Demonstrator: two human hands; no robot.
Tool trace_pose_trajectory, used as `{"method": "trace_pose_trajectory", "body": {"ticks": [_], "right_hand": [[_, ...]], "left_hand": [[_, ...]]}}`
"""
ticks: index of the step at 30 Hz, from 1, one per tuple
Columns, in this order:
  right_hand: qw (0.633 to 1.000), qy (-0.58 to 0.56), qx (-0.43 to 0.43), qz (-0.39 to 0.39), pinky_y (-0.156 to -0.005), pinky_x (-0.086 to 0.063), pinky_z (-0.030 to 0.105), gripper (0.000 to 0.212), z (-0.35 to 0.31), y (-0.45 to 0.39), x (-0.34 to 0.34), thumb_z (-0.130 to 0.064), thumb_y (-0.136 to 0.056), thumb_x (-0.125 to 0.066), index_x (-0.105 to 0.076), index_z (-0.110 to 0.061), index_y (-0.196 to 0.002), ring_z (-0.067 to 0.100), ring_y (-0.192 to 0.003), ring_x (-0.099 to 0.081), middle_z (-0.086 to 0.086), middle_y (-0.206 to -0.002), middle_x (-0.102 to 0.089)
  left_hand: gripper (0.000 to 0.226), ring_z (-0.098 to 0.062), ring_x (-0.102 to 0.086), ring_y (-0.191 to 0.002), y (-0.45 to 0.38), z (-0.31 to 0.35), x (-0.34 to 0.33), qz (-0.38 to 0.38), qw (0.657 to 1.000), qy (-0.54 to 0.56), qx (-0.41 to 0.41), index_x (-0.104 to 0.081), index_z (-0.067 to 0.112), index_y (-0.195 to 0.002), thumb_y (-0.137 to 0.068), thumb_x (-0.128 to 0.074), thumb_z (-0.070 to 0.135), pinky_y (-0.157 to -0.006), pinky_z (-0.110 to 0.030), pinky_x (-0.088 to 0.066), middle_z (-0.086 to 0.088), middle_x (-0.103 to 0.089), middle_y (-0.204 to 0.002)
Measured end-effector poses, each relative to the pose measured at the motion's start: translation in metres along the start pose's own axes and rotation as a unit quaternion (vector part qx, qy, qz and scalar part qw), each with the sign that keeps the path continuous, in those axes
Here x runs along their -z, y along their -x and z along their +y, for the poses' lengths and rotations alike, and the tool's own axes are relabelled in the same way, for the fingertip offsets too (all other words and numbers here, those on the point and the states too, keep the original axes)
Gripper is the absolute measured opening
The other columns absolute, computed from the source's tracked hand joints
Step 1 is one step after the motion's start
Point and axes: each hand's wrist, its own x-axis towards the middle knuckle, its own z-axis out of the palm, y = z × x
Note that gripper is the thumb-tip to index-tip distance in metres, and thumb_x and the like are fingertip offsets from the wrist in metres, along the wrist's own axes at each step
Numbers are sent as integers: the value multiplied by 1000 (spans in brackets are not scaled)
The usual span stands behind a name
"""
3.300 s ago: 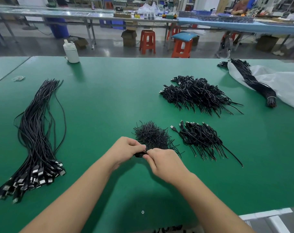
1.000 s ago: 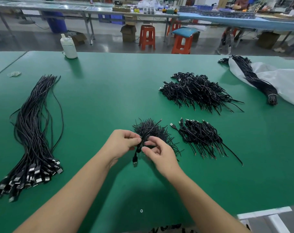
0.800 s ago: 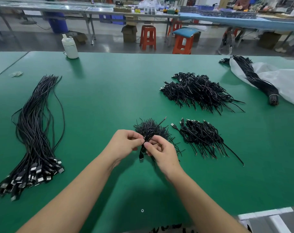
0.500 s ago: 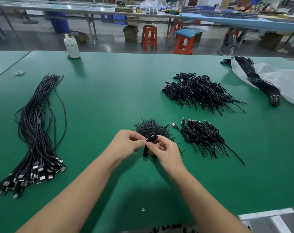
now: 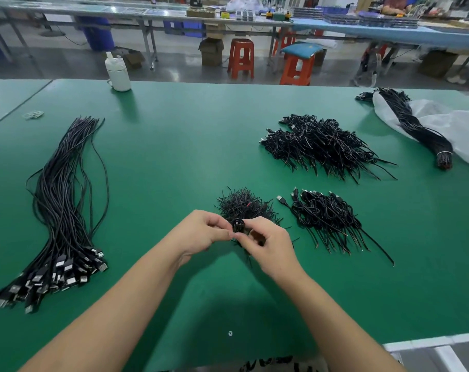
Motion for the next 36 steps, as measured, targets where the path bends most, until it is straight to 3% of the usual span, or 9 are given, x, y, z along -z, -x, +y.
{"method": "trace_pose_trajectory", "body": {"ticks": [8, 13, 17, 21, 24, 26, 29, 32, 36], "right_hand": [[1000, 14, -2, -28, -61, -41, 15, 22, -8, 0, 12, -10, -85, -74, -63, -29, -86, 5, -58, -45, -11, -66, -52], [997, -40, -48, -45, -57, -36, 22, 11, -12, 2, 12, -10, -88, -69, -63, -8, -79, 8, -59, -36, -3, -64, -44], [998, -34, -33, -45, -56, -36, 20, 11, -14, 1, 15, -10, -89, -69, -65, -8, -79, 5, -58, -35, -6, -63, -45], [999, 2, -7, -47, -60, -42, 23, 4, -14, 0, 15, -13, -88, -70, -69, -12, -85, 5, -59, -40, -5, -66, -50], [997, -25, -33, -60, -65, -54, 32, 2, -13, 0, 15, -12, -89, -71, -70, -11, -87, 6, -59, -52, 1, -68, -56], [993, -77, -63, -71, -67, -59, 32, 6, -13, 0, 14, -8, -89, -70, -71, -14, -86, 4, -58, -58, -1, -69, -60], [984, -130, -100, -75, -59, -52, 18, 12, -12, -2, 14, -8, -90, -70, -70, -13, -80, 7, -56, -60, 2, -67, -64], [959, -211, -167, -87, -58, -50, 25, 17, -11, -5, 14, -15, -95, -64, -65, -6, -81, 14, -52, -58, 7, -60, -62], [897, -341, -279, -34, -46, -46, 25, 17, -9, -9, 8, -17, -93, -67, -59, -13, -108, 14, -49, -49, 5, -63, -61]], "left_hand": [[13, -5, -39, -49, 1, 0, 0, -33, 998, 46, 38, -74, 17, -73, -80, -77, 6, -48, -20, -33, 7, -50, -54], [15, -2, -39, -43, 4, 2, -2, -37, 995, 79, 45, -74, 16, -72, -79, -76, 3, -46, -19, -36, 7, -51, -54], [11, -5, -36, -44, 6, 4, 0, -40, 995, 83, 43, -75, 15, -73, -81, -76, 7, -46, -19, -35, 3, -49, -57], [14, -7, -35, -45, 7, 4, -1, -33, 994, 96, 27, -74, 15, -69, -83, -76, 13, -46, -20, -32, -3, -63, -68], [14, -8, -37, -46, 7, 1, -3, -11, 997, 82, 12, -74, 17, -68, -81, -77, 12, -48, -21, -32, -9, -59, -72], [14, -9, -39, -49, 7, -1, -3, -9, 997, 75, -8, -74, 17, -69, -81, -78, 12, -50, -22, -33, -10, -56, -71], [13, -11, -37, -53, 7, -4, -4, 6, 998, 43, -44, -74, 18, -70, -81, -79, 16, -50, -23, -32, 1, -52, -59], [12, -6, -30, -48, 7, -3, -7, 52, 989, -61, -122, -71, 21, -73, -83, -78, 20, -48, -22, -27, 13, -42, -49], [8, 1, -48, -60, 12, 3, -10, 114, 919, -235, -296, -71, 21, -78, -83, -75, 16, -59, -9, -33, 14, -55, -68]]}}
